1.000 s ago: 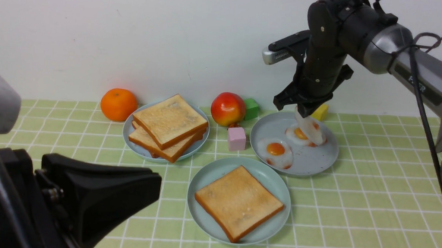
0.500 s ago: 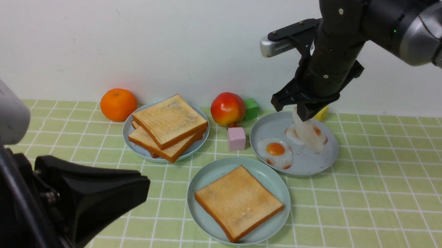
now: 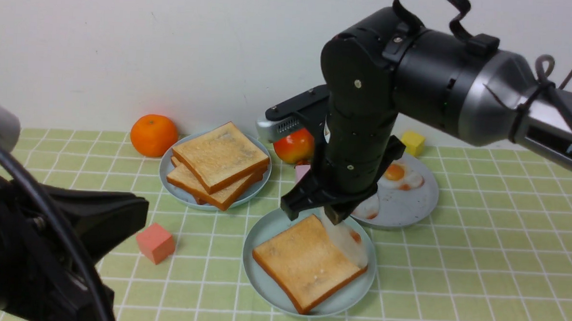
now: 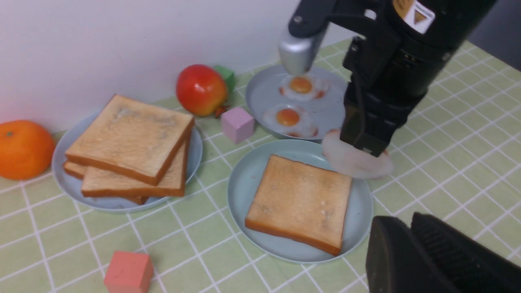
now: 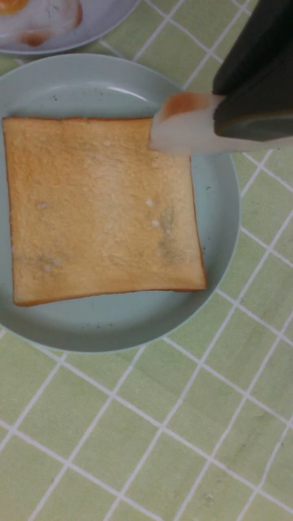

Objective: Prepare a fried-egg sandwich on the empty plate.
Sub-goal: Use the right arm to place the fried egg on the slice of bread in the middle

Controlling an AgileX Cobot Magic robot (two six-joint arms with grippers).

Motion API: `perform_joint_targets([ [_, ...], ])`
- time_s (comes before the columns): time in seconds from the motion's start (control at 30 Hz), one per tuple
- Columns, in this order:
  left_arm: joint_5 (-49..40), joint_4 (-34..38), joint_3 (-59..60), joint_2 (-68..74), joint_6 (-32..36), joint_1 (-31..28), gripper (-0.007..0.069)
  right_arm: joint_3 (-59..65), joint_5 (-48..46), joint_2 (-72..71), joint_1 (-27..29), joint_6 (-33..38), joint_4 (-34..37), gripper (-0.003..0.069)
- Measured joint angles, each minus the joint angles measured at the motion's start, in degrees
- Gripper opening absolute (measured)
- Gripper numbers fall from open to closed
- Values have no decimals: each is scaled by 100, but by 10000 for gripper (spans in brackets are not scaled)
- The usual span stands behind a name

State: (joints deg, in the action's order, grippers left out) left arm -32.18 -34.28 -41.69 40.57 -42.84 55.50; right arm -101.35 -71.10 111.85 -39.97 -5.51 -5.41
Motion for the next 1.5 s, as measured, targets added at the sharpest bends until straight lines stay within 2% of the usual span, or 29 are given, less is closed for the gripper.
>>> perform_joint_targets([
  [0.43,-5,-75,0,0,-106,0,78,0,757,530,0,-265,-547,44],
  [0.97,-5,-79,0,0,-106,0,83,0,1069,748,-2,-522,-480,54],
  [1.13,-5,-79,0,0,-106,0,85,0,1151,755,-2,-616,-238,120],
  [1.37,-5,-72,0,0,-106,0,88,0,1151,755,-2,-620,601,418],
  [1.5,-5,-60,0,0,-106,0,88,0,1036,650,-2,-620,746,484],
])
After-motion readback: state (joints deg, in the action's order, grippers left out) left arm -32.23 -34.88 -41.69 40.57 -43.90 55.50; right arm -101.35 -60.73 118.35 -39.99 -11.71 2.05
